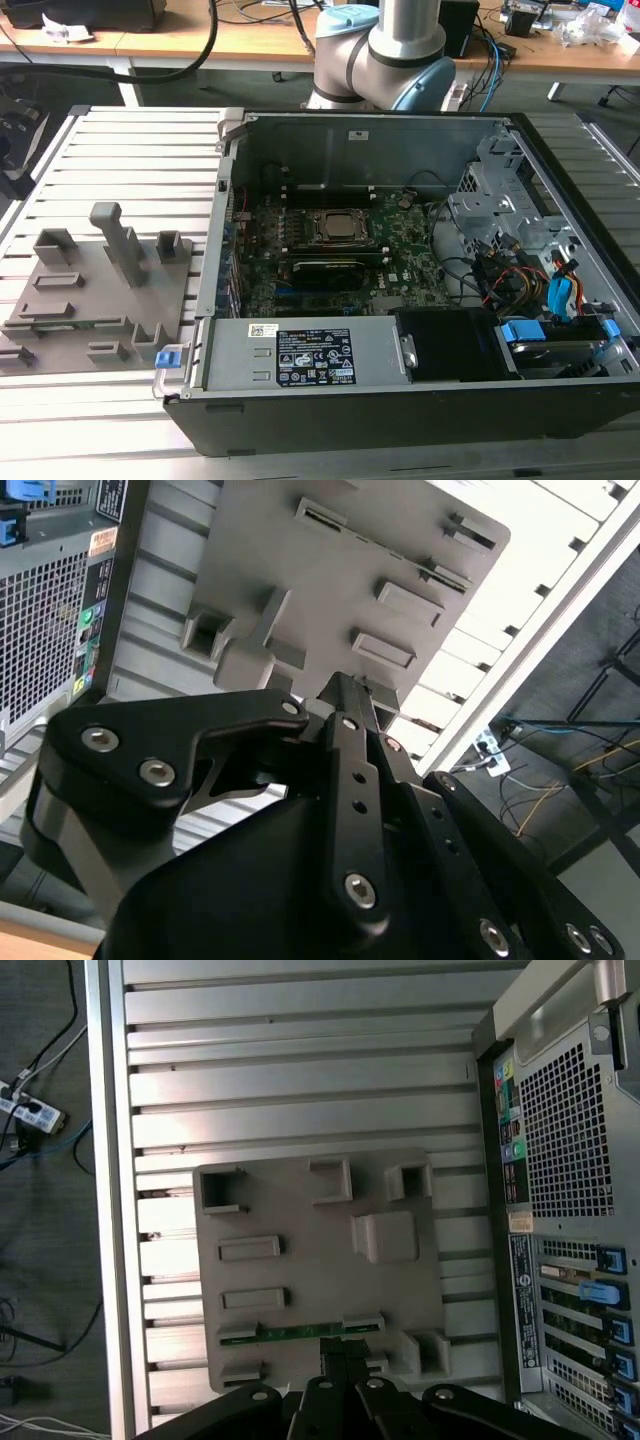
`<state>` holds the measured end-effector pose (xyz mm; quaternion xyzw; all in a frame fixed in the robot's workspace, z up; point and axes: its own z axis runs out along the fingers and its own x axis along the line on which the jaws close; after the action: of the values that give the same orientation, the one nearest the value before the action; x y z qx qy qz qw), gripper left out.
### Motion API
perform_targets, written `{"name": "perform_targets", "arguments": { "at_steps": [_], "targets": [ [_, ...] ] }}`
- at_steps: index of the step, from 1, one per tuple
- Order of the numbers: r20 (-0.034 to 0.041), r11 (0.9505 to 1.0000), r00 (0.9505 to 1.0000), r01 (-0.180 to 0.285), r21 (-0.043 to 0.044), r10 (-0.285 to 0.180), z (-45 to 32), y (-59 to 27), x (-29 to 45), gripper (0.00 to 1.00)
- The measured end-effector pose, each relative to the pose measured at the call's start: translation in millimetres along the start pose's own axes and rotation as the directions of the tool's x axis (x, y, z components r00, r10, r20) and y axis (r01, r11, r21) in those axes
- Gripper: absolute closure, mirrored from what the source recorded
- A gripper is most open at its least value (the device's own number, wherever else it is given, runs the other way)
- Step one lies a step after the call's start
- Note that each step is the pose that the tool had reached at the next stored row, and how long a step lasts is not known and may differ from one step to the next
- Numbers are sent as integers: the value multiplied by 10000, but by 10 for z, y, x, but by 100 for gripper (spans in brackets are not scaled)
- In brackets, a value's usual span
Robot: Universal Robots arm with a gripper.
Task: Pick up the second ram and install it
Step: 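Reach for the second ram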
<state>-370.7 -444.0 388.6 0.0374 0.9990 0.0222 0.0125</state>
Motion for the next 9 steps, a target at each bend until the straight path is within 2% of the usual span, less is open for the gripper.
{"name": "perform_targets", "arguments": {
  "at_steps": [9],
  "targets": [
    [0,10000,10000,0,0,0,0,-4,0,89]
  ]
}}
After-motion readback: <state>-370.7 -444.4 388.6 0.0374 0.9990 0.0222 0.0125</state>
